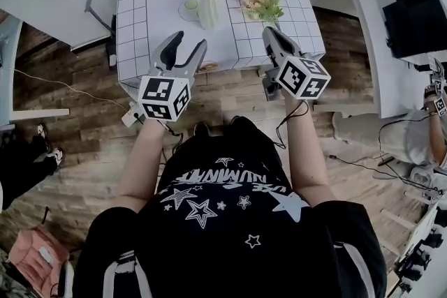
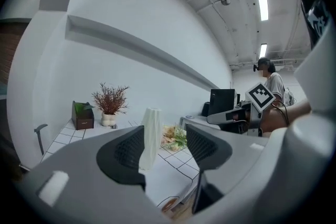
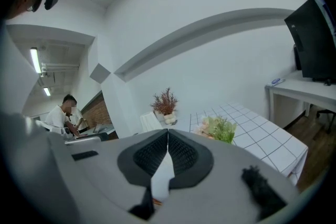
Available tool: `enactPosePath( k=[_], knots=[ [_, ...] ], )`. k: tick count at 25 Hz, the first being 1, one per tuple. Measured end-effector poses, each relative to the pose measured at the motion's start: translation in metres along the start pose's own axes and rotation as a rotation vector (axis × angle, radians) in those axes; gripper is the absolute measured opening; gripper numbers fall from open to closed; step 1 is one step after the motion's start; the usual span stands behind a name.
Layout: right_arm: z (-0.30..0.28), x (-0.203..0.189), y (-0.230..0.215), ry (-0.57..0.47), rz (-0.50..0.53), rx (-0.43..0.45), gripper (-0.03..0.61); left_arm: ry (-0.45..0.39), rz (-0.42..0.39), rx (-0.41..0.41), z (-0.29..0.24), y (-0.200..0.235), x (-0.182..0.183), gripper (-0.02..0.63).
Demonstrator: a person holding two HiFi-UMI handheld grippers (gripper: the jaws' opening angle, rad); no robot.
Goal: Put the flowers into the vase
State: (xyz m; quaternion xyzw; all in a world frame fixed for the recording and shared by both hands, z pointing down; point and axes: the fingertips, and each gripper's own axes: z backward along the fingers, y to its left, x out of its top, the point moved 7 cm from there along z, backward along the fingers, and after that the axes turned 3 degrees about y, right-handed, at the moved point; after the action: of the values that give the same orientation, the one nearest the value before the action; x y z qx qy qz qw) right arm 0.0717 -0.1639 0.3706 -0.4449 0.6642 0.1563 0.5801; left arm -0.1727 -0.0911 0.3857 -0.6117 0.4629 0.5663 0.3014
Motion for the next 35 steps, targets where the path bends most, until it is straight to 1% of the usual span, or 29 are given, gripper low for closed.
enactPosePath(
  k=[3,5,7,10,13,17,19,24,26,29,32,34,35],
  knots=[
    [-0.001,0.001,-0.020,-0.004,-0.016,-0.023,0.011,0.017,0.010,-0.027,-0.017,-0.006,-0.004,0.331],
    [-0.006,0.002,-0.033,-0.004,-0.031,-0.023,0.011,0.026,0.007,-0.018,-0.030,-0.007,-0.005,0.394],
    [-0.015,0.005,-0.043,-0.001,-0.038,-0.011,0.011,0.038,-0.009,-0.006,-0.041,-0.009,-0.005,0.422],
    [-0.032,0.013,-0.053,0.004,-0.033,0.023,0.011,0.050,-0.028,-0.002,-0.055,-0.014,-0.004,0.443],
    [-0.049,0.026,-0.062,0.003,-0.021,0.066,0.011,0.058,-0.024,0.027,-0.072,-0.012,-0.005,0.466],
    [-0.069,0.040,-0.077,0.013,-0.001,0.122,0.011,0.100,-0.023,0.087,-0.095,-0.005,-0.015,0.483],
    [-0.077,0.045,-0.086,0.020,0.001,0.147,0.011,0.133,-0.050,0.118,-0.106,-0.002,-0.021,0.482],
    [-0.096,0.050,-0.105,0.041,-0.004,0.212,0.011,0.184,-0.129,0.249,-0.124,0.008,-0.027,0.480],
    [-0.101,0.050,-0.113,0.052,-0.009,0.225,0.011,0.206,-0.144,0.277,-0.129,0.010,-0.028,0.480],
    [-0.106,0.049,-0.123,0.069,-0.008,0.225,0.011,0.213,-0.130,0.283,-0.135,0.011,-0.032,0.482],
    [-0.106,0.048,-0.132,0.069,-0.019,0.206,0.011,0.192,-0.085,0.251,-0.140,0.012,-0.034,0.482],
    [-0.104,0.048,-0.137,0.070,-0.023,0.186,0.011,0.185,-0.073,0.243,-0.142,0.014,-0.039,0.483],
    [-0.102,0.049,-0.140,0.071,-0.023,0.173,0.011,0.186,-0.068,0.242,-0.144,0.017,-0.041,0.495]
  ],
)
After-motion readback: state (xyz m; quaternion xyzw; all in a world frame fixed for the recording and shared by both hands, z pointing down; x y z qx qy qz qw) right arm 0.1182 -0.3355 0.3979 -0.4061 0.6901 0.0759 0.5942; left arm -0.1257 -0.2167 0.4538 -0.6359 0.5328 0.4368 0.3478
